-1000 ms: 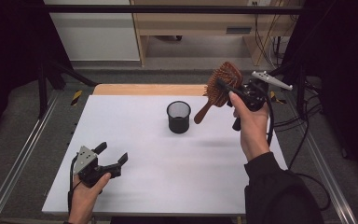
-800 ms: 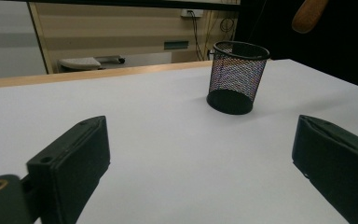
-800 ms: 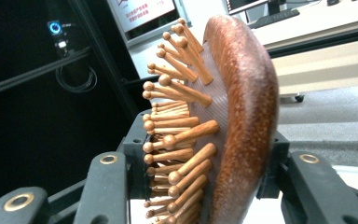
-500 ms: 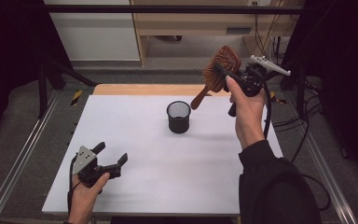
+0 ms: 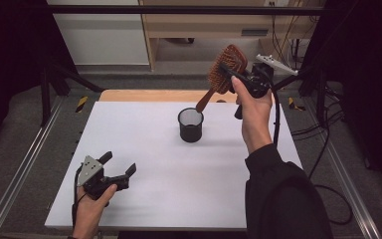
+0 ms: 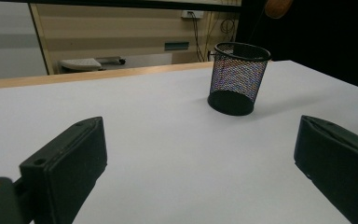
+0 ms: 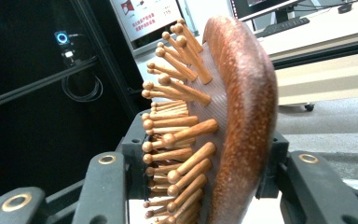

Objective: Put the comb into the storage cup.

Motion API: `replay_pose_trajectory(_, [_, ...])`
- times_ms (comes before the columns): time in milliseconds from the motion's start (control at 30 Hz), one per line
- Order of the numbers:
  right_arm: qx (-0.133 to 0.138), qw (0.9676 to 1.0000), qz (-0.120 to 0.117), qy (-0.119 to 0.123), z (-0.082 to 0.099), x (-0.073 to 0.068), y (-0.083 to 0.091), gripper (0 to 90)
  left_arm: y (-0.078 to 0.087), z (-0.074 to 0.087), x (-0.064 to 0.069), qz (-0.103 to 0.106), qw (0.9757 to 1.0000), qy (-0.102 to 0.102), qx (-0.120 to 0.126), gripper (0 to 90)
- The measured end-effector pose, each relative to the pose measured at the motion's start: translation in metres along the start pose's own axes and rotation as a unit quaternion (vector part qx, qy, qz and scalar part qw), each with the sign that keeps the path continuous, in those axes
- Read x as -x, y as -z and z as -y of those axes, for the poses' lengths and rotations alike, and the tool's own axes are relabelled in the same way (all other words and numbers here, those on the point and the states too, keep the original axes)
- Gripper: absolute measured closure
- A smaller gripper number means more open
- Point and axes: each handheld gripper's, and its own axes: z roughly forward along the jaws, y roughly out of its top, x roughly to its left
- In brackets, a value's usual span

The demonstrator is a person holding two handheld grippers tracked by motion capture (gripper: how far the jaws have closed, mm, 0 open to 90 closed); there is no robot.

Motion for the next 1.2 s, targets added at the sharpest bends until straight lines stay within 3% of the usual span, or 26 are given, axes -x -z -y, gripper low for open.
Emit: replay_pose_trajectory(1200, [-0.028,0.9994,-0.009,0.016,0.018,-0.014,-0.023,51.2,0.0,-0.001,0.0,0.001,1.0,-0.002,0.001,2.2])
